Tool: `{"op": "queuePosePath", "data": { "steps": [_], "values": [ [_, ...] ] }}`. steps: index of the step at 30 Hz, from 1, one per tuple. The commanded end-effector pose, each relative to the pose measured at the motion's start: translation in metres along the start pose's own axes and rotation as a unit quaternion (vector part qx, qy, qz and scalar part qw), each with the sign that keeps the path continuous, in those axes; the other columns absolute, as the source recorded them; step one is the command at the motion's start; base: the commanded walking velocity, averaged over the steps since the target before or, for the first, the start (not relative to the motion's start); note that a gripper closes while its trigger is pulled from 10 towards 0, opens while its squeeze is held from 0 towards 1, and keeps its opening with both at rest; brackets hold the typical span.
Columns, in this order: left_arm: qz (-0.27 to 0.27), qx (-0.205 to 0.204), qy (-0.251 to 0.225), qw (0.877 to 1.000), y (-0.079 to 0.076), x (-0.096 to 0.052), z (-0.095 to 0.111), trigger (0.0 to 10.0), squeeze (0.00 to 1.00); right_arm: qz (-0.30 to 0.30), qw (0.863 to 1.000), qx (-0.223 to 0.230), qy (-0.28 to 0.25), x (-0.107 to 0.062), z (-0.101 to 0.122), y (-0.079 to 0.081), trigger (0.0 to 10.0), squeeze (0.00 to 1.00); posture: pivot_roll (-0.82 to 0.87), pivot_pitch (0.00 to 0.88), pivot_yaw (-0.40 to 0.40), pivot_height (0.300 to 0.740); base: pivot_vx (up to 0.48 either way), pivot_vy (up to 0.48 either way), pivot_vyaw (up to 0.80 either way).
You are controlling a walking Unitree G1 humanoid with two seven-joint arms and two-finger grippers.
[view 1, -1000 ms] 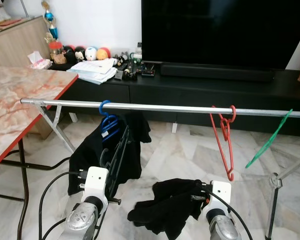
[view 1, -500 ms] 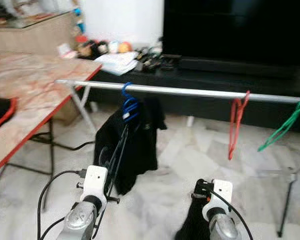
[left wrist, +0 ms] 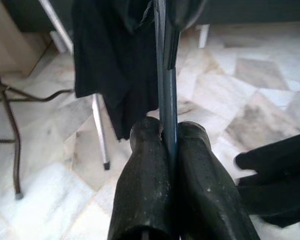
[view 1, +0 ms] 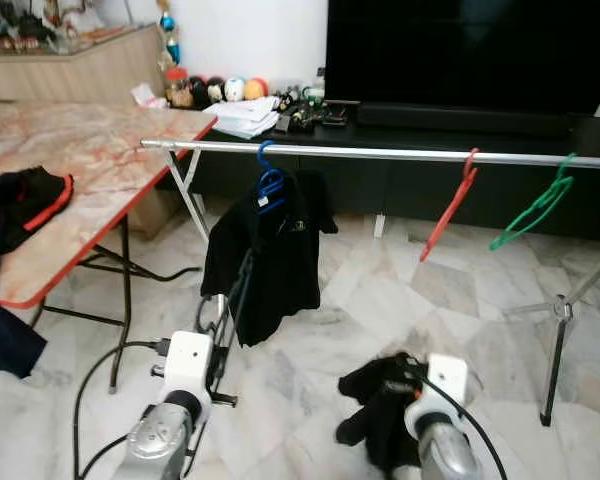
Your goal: Hang hanger
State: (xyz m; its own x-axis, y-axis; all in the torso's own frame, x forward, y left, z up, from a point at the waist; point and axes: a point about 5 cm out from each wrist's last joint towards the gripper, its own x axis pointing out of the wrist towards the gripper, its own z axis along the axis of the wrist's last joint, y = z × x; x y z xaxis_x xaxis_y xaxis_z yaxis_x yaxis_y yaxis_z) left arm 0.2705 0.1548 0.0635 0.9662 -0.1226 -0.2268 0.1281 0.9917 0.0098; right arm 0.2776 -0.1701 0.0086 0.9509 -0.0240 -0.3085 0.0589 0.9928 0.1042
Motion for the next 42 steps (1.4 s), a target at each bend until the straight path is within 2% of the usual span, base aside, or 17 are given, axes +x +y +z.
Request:
{"op": "queuePosePath", "data": {
  "steps": [1,13,15,17,18,19,22,23,24,27,29,31,33,36,39,42],
  "values": [
    [0.011,0.001,-0.006,1.0,0.007,0.0,0.004,10.0,0.0,0.006,1.0,0.006,-0.026,0.005,0.014,0.006,10.0,0.0,0.07,0.005,0.034,0.74,0.0,0.0,0.0],
    [0.005,0.003,-0.004,1.0,0.007,0.002,0.005,10.0,0.0,0.002,0.999,0.005,-0.037,0.011,0.026,0.006,10.0,0.0,0.07,0.009,0.028,0.74,0.0,0.456,-0.41],
    [-0.018,0.019,0.007,1.0,0.005,0.002,0.004,10.0,0.0,0.008,0.999,0.003,-0.035,0.013,0.027,0.008,10.0,0.0,0.06,0.009,0.029,0.74,0.0,0.0,0.0],
    [-0.06,0.054,0.027,0.996,0.002,0.001,0.0,10.0,0.0,0.016,1.0,-0.014,-0.021,0.016,0.027,0.01,10.0,0.0,0.06,0.013,0.032,0.74,0.0,0.0,0.0],
    [-0.094,0.084,0.048,0.991,0.001,0.0,-0.004,10.0,0.0,0.02,0.999,-0.022,-0.016,0.019,0.029,0.011,10.0,0.0,0.06,0.014,0.032,0.74,0.0,0.0,0.0],
    [-0.115,0.096,0.059,0.987,0.0,0.0,-0.006,10.0,0.0,0.022,0.999,-0.024,-0.015,0.02,0.031,0.011,10.0,0.0,0.07,0.012,0.033,0.74,0.0,0.0,0.0],
    [-0.197,0.142,0.111,0.964,-0.002,-0.007,-0.013,10.0,0.0,0.013,0.999,-0.042,-0.001,0.027,0.037,0.009,10.0,0.0,0.07,0.012,0.032,0.74,0.0,0.0,0.0],
    [-0.243,0.183,0.142,0.942,-0.002,-0.012,-0.018,10.0,0.0,0.008,0.999,-0.046,0.008,0.031,0.04,0.008,10.0,0.0,0.07,0.01,0.032,0.74,0.0,0.0,0.0],
    [-0.252,0.192,0.148,0.937,-0.002,-0.013,-0.02,10.0,0.0,0.008,0.999,-0.046,0.01,0.032,0.041,0.008,10.0,0.0,0.07,0.01,0.032,0.74,0.0,0.0,0.0],
    [-0.34,0.236,0.214,0.885,0.003,-0.025,-0.025,10.0,0.0,0.002,0.998,-0.062,0.016,0.042,0.054,0.012,10.0,0.0,0.08,0.006,0.027,0.74,0.0,0.0,0.0],
    [-0.361,0.243,0.22,0.873,0.004,-0.026,-0.023,10.0,0.0,0.001,0.998,-0.063,0.021,0.045,0.058,0.014,10.0,0.0,0.08,0.006,0.027,0.74,0.0,0.0,0.0],
    [-0.371,0.237,0.22,0.87,0.002,-0.025,-0.02,10.0,0.0,0.011,0.997,-0.065,0.03,0.047,0.059,0.019,10.0,0.0,0.08,0.0,0.025,0.74,0.0,0.0,0.0],
    [-0.401,0.219,0.223,0.861,-0.004,-0.023,-0.014,10.0,0.0,0.069,0.993,-0.089,0.043,0.05,0.059,0.038,10.0,0.0,0.09,0.0,0.023,0.74,0.0,0.0,0.0],
    [-0.417,0.214,0.223,0.855,-0.008,-0.023,-0.011,10.0,0.0,0.086,0.99,-0.097,0.059,0.05,0.056,0.046,10.0,0.0,0.09,0.0,0.023,0.74,0.0,0.0,0.0],
    [-0.427,0.192,0.213,0.857,-0.013,-0.021,-0.003,10.0,0.0,0.117,0.982,-0.124,0.085,0.05,0.052,0.055,10.0,0.0,0.11,0.0,0.022,0.74,0.0,0.0,0.0],
    [-0.423,0.193,0.208,0.86,-0.015,-0.02,-0.002,10.0,0.0,0.123,0.981,-0.126,0.081,0.052,0.057,0.056,10.0,0.0,0.11,0.0,0.023,0.74,0.0,0.0,0.0]
  ]
}}
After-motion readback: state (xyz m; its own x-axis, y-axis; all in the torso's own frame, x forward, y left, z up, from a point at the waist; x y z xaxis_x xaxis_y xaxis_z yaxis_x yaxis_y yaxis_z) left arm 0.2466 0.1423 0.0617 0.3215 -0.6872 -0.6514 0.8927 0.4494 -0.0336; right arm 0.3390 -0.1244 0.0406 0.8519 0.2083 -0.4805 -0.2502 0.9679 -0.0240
